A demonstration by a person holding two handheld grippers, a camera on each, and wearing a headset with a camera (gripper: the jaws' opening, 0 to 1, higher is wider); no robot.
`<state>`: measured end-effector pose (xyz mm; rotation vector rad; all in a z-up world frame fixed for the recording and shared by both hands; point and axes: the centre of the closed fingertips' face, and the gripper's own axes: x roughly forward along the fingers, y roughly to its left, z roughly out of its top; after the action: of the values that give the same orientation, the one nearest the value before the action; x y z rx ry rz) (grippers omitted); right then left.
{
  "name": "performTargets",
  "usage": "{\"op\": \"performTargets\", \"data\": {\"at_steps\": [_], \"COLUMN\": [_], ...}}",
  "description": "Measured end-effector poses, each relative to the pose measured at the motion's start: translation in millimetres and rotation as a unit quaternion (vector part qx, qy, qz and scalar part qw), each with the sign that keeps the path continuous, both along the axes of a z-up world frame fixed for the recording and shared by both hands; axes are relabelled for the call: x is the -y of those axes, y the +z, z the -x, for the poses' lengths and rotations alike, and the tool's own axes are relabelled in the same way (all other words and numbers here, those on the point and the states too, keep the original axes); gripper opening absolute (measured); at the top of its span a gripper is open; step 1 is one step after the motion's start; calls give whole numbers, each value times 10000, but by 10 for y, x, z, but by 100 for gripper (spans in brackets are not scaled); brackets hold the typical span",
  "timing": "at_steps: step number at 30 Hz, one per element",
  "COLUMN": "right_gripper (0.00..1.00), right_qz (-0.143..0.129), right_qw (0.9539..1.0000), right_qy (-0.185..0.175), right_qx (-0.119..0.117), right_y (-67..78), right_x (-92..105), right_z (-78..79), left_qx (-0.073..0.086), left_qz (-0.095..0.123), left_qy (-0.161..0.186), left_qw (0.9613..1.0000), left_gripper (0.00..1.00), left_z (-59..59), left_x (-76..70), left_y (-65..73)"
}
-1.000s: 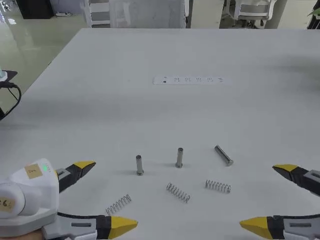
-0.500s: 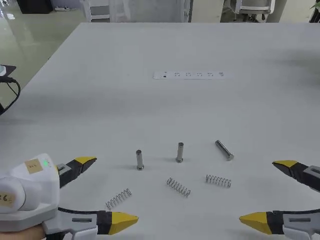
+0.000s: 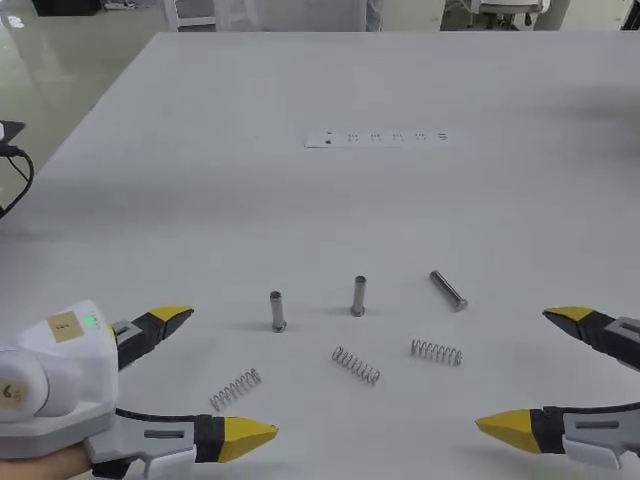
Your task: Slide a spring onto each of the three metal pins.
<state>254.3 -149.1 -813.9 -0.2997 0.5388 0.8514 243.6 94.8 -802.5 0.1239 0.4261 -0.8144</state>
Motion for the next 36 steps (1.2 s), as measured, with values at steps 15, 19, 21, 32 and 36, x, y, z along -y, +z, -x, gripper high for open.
{"op": "performTargets", "data": {"at_steps": [15,19,21,32,36], "right_gripper": [92,91,91,88,86], "right_qz": [62,69,55,91,114], "right_qw": [10000,10000,10000,9998,9997], "right_qy": [-50,-49,-56,-145,-189], "right_qx": [-5,-5,9,36,67], "right_y": [20,12,16,64,98], "right_x": [44,45,45,88,114], "right_z": [-17,-29,-34,-73,-126], "left_qx": [5,-7,-11,0,15], "left_qz": [-20,-27,-36,-26,-5], "left_qy": [-38,-37,-37,-22,-25], "left_qw": [10000,10000,10000,10000,10000], "left_gripper": [97,97,97,97,97], "left_z": [6,17,23,24,31], "left_x": [0,-6,-11,-16,5], "left_y": [-8,-14,-14,-5,4]}}
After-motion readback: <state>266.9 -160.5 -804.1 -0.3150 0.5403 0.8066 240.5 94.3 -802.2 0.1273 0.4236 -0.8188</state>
